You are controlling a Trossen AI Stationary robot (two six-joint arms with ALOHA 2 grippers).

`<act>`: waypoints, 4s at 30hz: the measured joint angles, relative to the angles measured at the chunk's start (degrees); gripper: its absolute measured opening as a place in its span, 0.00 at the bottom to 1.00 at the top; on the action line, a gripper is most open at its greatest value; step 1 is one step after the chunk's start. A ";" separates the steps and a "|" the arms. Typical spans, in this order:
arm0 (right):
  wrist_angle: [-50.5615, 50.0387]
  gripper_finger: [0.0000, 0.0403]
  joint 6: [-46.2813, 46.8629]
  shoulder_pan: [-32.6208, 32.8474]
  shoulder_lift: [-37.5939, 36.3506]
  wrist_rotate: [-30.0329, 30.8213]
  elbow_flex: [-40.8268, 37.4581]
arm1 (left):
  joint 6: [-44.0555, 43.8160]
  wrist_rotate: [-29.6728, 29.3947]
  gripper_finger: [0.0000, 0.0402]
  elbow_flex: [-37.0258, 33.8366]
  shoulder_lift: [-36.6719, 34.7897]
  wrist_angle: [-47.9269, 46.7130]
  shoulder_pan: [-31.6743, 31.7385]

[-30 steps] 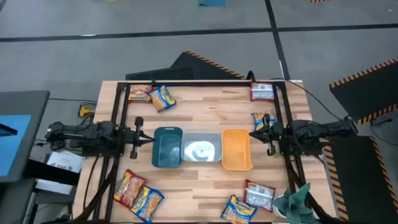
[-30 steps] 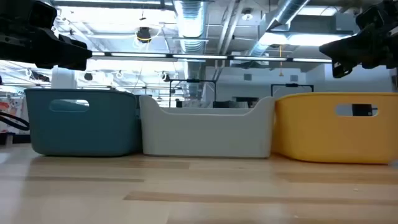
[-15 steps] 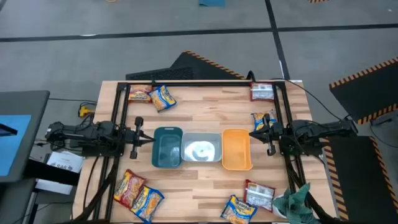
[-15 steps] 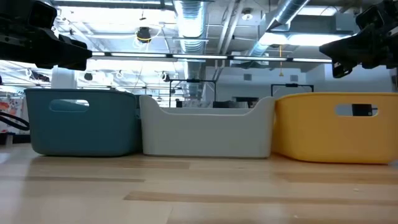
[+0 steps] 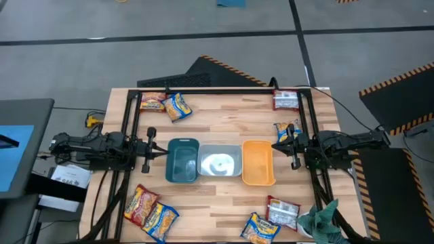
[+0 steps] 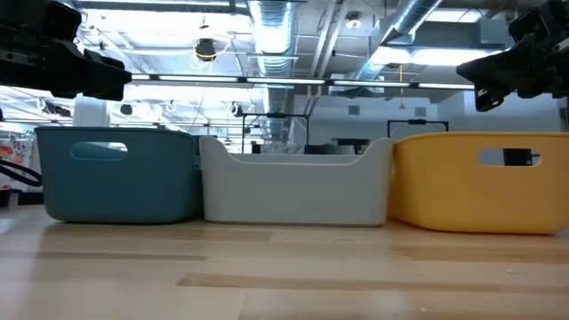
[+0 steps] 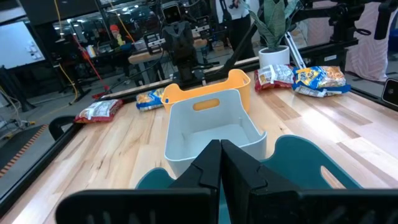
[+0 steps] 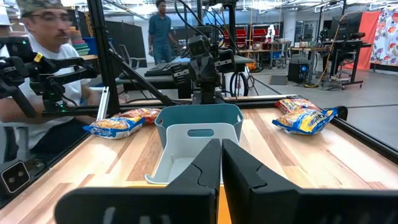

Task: Sort Maruchan noodles

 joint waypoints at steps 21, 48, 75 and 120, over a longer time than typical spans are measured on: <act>0.00 0.10 0.00 0.00 0.00 0.00 -0.02 | 0.00 -0.02 0.00 0.00 0.00 -0.01 0.00; 0.00 0.10 0.00 0.02 0.00 0.00 -0.02 | 0.00 0.00 0.00 0.00 0.00 0.01 0.00; 6.42 0.22 7.03 -16.57 21.05 30.30 12.12 | 0.00 -0.02 0.00 0.00 0.00 0.01 0.00; -2.95 0.35 26.75 -51.54 87.48 29.77 29.07 | 0.00 -0.02 0.00 0.00 -0.01 0.00 0.00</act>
